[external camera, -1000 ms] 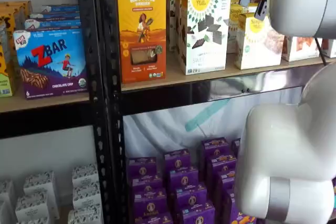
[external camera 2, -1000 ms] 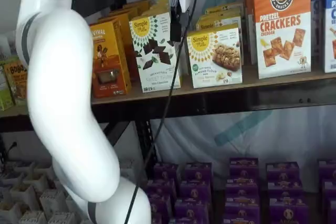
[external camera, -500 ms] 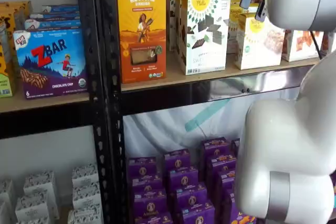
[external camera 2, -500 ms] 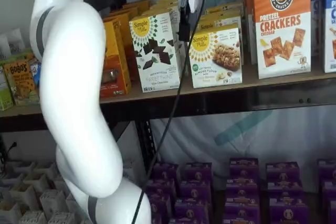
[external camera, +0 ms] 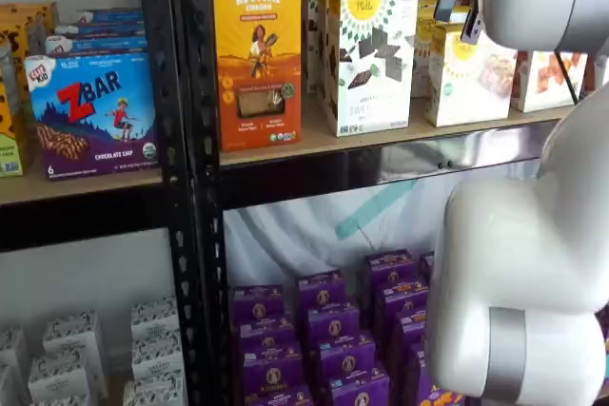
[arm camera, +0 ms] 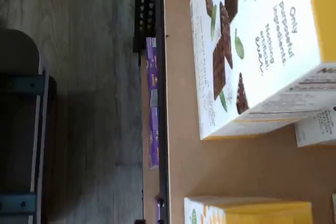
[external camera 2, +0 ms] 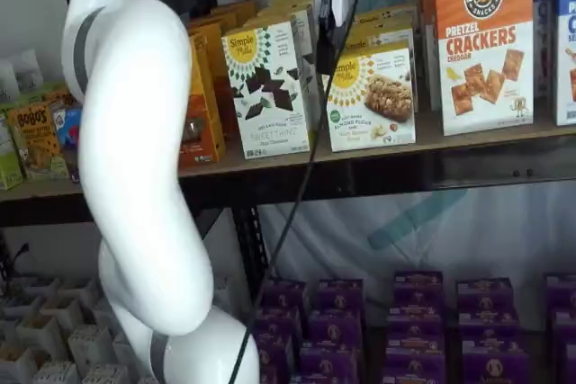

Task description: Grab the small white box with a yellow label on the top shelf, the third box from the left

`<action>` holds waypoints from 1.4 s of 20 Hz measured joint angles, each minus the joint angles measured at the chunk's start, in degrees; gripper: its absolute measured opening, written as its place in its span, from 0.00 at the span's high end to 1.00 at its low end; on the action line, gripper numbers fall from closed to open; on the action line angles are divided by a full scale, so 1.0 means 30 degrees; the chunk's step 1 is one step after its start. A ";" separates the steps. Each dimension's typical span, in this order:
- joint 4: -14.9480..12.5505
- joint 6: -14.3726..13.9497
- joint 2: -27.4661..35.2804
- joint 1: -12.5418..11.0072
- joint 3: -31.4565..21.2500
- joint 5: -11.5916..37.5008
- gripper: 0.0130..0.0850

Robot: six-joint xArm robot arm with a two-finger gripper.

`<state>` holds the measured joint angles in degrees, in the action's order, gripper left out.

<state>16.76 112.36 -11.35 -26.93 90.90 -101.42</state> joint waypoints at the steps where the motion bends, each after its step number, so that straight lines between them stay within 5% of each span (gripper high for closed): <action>1: -0.0067 -0.0008 0.0046 0.0045 -0.0009 0.0098 0.00; 18: -0.2339 -0.0433 0.1316 0.1134 0.0990 -0.0484 0.00; 28: -0.2462 -0.0502 0.1330 0.1289 0.0661 0.0151 0.00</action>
<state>9.38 110.86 -7.35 -23.06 92.89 -100.97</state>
